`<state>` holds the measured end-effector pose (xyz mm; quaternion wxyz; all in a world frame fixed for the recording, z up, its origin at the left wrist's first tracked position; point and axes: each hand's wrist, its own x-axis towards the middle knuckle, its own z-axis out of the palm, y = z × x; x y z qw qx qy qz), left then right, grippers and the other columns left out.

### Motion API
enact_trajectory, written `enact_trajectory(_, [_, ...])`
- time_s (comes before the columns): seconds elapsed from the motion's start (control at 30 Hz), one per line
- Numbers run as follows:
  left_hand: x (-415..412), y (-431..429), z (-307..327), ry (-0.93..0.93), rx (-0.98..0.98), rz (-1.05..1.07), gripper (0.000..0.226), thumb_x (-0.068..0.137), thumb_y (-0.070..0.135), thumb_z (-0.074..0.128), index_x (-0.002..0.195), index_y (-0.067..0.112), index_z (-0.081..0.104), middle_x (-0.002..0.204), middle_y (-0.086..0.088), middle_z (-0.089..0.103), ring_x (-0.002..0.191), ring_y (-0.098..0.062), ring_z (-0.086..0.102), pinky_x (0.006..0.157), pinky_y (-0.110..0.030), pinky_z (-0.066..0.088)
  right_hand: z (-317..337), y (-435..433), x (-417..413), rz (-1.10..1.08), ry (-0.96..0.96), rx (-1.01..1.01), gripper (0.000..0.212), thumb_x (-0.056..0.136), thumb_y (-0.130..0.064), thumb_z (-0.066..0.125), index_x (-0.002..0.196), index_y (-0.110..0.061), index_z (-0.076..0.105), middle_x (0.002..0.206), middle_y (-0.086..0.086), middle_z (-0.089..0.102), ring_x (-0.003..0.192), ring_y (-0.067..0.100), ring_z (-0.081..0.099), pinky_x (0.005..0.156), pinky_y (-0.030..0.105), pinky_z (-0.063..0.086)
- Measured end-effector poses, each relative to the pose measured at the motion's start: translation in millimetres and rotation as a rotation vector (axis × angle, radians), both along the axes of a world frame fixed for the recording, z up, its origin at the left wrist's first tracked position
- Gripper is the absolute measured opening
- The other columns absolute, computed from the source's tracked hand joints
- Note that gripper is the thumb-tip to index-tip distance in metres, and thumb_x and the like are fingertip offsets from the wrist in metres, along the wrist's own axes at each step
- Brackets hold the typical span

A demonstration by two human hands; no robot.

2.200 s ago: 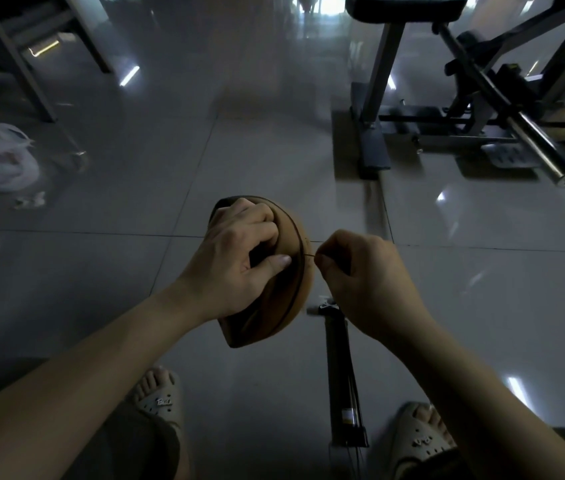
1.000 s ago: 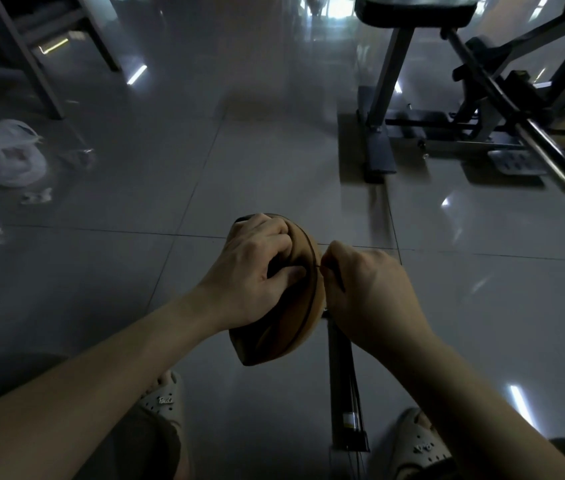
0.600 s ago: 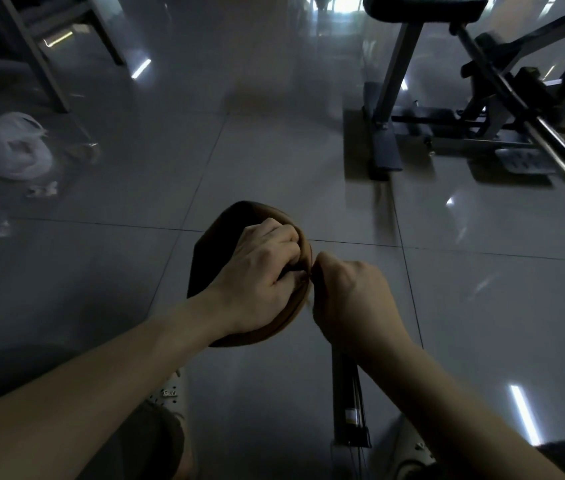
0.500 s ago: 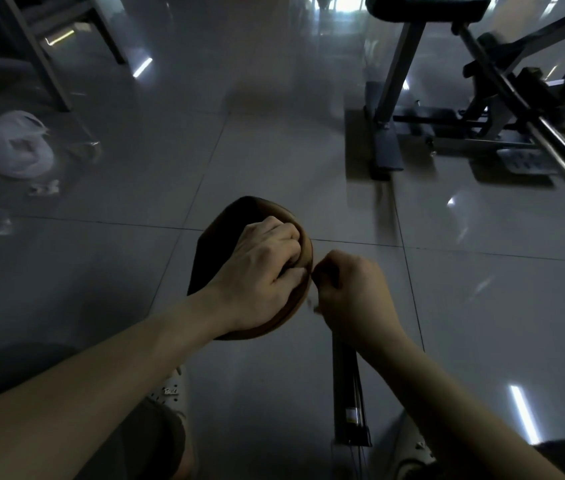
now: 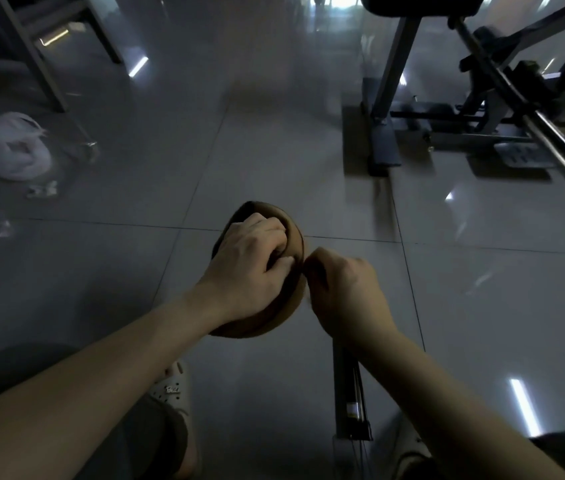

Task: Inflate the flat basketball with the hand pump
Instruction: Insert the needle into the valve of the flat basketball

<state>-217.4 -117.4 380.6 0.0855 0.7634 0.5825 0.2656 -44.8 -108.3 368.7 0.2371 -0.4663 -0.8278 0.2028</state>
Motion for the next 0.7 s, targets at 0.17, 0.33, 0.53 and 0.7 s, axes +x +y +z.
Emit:
enact_trajectory(0.17, [-5,4,0,-0.037,-0.051,0.047,0.026,0.086,0.032,0.056,0.072,0.013,0.047,0.077,0.003,0.046,0.077,-0.015,0.042,0.075,-0.038,0.041,3,3,13,0.059,0.055,-0.064,0.009,0.099,-0.028,0.051,0.100,-0.025,0.060,0.077,-0.015,0.061,0.067,0.002,0.061,0.062,0.020,0.053])
enact_trajectory(0.33, [4,2,-2,-0.044,-0.089,0.014,0.026,0.086,0.034,0.055,0.074,0.012,0.049,0.079,0.002,0.049,0.080,-0.017,0.045,0.075,-0.037,0.041,1,5,23,0.085,-0.134,0.063,0.022,0.100,-0.040,0.034,0.093,-0.027,0.050,0.065,-0.008,0.052,0.053,0.007,0.051,0.051,0.029,0.049])
enact_trajectory(0.53, [6,1,-3,-0.095,-0.112,0.005,0.027,0.092,0.027,0.060,0.071,0.018,0.044,0.073,0.008,0.044,0.076,-0.008,0.042,0.075,-0.030,0.031,-3,5,23,0.061,-0.255,0.089,0.009,0.103,-0.038,0.040,0.098,-0.031,0.042,0.064,-0.006,0.047,0.054,0.009,0.050,0.053,0.029,0.050])
enact_trajectory(0.7, [12,-3,-5,-0.076,-0.064,0.033,0.029,0.089,0.029,0.057,0.067,0.022,0.040,0.071,0.011,0.040,0.075,-0.012,0.039,0.078,-0.030,0.028,-19,2,7,-0.099,0.017,-0.127,0.024,0.101,-0.031,0.051,0.078,-0.027,0.049,0.066,-0.002,0.058,0.058,0.014,0.059,0.059,0.040,0.055])
